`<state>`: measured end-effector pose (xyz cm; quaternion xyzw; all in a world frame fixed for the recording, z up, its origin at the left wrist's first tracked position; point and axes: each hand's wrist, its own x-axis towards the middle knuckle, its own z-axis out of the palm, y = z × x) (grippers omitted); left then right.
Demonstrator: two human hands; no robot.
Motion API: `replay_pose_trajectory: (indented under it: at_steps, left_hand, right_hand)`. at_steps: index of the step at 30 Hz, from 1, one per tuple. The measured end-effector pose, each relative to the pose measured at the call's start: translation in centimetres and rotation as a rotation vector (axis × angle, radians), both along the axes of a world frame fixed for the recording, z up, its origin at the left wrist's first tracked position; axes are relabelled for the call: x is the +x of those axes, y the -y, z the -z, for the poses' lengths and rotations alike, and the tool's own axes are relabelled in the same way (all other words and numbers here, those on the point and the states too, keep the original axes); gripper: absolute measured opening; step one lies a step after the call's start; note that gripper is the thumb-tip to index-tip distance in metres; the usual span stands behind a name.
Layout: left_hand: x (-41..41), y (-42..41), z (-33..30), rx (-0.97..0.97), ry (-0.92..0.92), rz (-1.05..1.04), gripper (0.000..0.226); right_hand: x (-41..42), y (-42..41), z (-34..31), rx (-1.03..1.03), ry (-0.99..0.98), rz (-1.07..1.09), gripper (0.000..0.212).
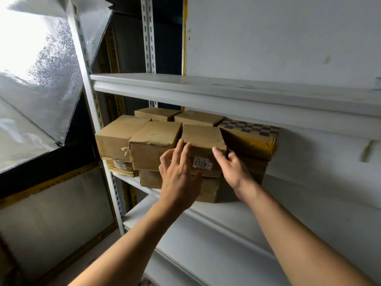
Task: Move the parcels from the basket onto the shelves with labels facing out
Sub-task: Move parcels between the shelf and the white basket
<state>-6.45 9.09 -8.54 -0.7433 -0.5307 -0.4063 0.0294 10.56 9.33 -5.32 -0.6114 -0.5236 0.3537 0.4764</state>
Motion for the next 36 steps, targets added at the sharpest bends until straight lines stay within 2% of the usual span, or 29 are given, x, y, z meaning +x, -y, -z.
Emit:
replay_pose_trajectory:
  at_steps: [2, 4, 5, 8, 9, 11, 13, 18, 22, 26, 32, 36]
  left_hand:
    - [1.0, 0.5, 0.2, 0.015, 0.056, 0.079, 0.09]
    - [1.8, 1.3, 0.3, -0.047, 0.2, 0.226, 0.086]
    - [1.9, 1.5, 0.3, -0.081, 0.299, 0.291, 0.083]
    - [1.9, 1.1, 0.2, -0.22, 0.608, 0.274, 0.079]
    - [2.0, 0.8, 0.0, -0.291, 0.65, 0.243, 0.075]
    - [2.3, 0.5, -0.6, -0.393, 0.672, 0.251, 0.058]
    - [2.7, 0.8, -1.0, -0.424, 0.722, 0.296, 0.052]
    - [2.7, 2.1, -0.2, -0.364, 0.783, 0.311, 0.047]
    - [2.8, 3.2, 0.4, -0.323, 0.83, 0.418, 0.054]
    - [3.5, 3.9, 1.2, -0.408, 0.888, 0.653, 0.049]
    - [7.2, 7.7, 3.8, -0.519, 0.885, 0.954, 0.071]
    - [10.7, 12.0, 5.0, -0.61, 0.855, 1.115, 0.058]
  right_hand:
    - [0.5, -0.6, -0.2, -0.021, -0.069, 0.051, 0.098]
    - [1.9, -2.0, 0.2, -0.022, -0.177, 0.104, 0.126]
    - [2.6, -2.8, 0.4, -0.035, -0.237, 0.117, 0.13]
    - [3.8, -3.5, 0.3, -0.126, -0.339, 0.084, 0.11]
    - [3.8, -3.4, 0.1, -0.141, -0.349, 0.069, 0.1]
    - [3.8, -3.2, 0.2, -0.13, -0.361, 0.051, 0.078]
    - [3.4, -2.6, 0.2, -0.082, -0.355, 0.069, 0.064]
    - [3.3, 0.4, 0.2, 0.124, -0.417, 0.101, 0.061]
    - [4.0, 4.3, 0.1, 0.198, -0.484, 0.035, 0.038]
    - [5.3, 8.8, 2.0, 0.236, -0.467, 0.082, 0.05]
    - [7.3, 17.5, 5.3, 0.276, -0.371, 0.242, 0.057]
    - [9.0, 24.6, 6.4, 0.293, -0.353, 0.382, 0.058]
